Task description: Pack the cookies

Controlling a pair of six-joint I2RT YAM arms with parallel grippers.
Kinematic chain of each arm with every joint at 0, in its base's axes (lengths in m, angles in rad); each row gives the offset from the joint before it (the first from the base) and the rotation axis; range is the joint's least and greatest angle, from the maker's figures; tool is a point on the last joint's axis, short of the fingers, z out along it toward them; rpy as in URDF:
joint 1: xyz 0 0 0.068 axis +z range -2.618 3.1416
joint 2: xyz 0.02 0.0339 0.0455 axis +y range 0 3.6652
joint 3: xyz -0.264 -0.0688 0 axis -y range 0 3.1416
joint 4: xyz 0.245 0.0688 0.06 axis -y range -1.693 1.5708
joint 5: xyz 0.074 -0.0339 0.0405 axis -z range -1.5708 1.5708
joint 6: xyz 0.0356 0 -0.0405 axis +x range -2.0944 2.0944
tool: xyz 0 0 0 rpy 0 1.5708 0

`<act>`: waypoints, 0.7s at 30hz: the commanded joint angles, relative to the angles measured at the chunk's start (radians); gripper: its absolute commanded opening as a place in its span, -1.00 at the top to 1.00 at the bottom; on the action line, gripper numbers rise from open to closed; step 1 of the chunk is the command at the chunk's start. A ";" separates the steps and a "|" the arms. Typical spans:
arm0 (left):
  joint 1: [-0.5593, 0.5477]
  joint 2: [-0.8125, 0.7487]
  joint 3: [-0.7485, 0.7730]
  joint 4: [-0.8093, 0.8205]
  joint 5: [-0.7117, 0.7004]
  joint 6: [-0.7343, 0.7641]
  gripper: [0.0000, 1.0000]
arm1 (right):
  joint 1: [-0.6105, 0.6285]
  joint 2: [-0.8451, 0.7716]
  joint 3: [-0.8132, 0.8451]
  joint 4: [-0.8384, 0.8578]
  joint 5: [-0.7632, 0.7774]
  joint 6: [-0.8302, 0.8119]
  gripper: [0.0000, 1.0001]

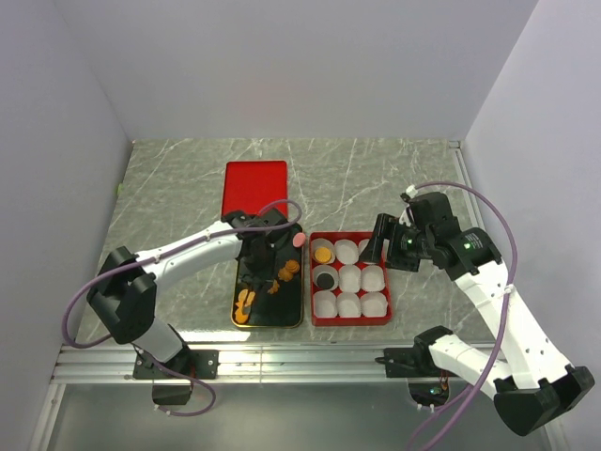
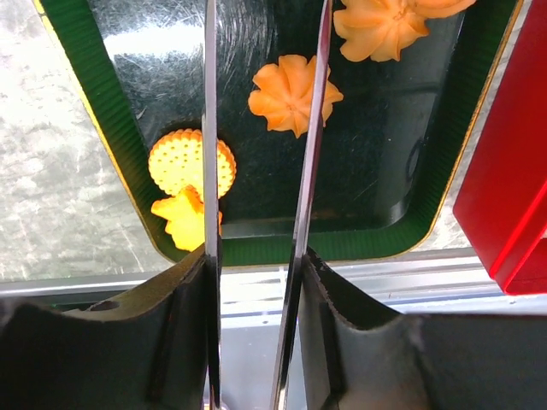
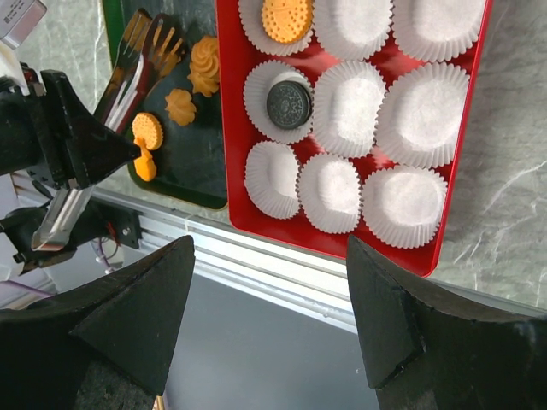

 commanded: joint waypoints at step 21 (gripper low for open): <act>-0.229 -0.037 0.482 -0.151 0.102 0.000 0.31 | 0.003 -0.017 0.048 0.030 0.011 -0.002 -0.56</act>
